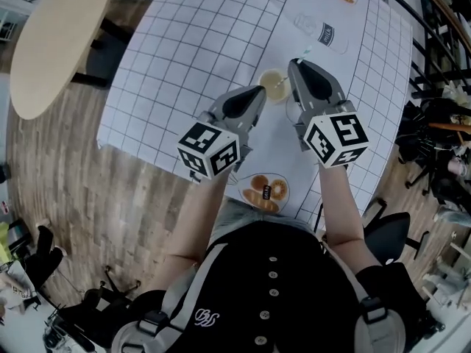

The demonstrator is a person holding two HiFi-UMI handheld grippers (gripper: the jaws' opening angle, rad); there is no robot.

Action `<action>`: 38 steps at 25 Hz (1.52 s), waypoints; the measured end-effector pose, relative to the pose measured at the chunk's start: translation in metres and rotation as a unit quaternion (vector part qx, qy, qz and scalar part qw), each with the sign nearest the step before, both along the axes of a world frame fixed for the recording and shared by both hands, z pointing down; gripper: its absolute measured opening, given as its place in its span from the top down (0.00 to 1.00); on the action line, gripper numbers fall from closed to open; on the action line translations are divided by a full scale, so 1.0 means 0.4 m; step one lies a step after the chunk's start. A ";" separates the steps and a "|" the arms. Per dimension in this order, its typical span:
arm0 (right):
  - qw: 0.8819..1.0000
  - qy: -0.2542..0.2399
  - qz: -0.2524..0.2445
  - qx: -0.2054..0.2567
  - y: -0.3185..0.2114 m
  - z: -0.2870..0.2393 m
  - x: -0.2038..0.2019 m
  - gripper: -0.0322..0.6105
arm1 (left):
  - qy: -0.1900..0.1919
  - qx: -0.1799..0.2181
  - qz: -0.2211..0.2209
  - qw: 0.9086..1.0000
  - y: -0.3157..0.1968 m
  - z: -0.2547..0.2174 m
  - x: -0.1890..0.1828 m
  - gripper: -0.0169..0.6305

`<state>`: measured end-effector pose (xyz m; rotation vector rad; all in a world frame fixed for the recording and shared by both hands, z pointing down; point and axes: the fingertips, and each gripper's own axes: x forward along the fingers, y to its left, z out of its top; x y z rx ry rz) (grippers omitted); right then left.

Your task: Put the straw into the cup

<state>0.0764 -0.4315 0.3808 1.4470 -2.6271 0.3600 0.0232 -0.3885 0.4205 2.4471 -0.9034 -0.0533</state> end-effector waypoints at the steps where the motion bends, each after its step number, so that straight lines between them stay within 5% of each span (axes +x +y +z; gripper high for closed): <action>1: 1.000 0.002 0.001 -0.005 -0.006 0.015 0.003 0.93 | 0.000 -0.004 -0.001 1.000 -0.004 0.010 0.000 0.99; 14: 0.996 0.085 -0.014 -0.027 -0.020 0.150 0.014 0.93 | -0.016 -0.045 -0.016 0.999 -0.033 0.110 0.004 0.99; 38: 0.990 0.111 -0.051 -0.063 -0.012 0.253 -0.054 0.92 | -0.024 -0.068 -0.027 0.997 -0.032 0.174 -0.015 0.99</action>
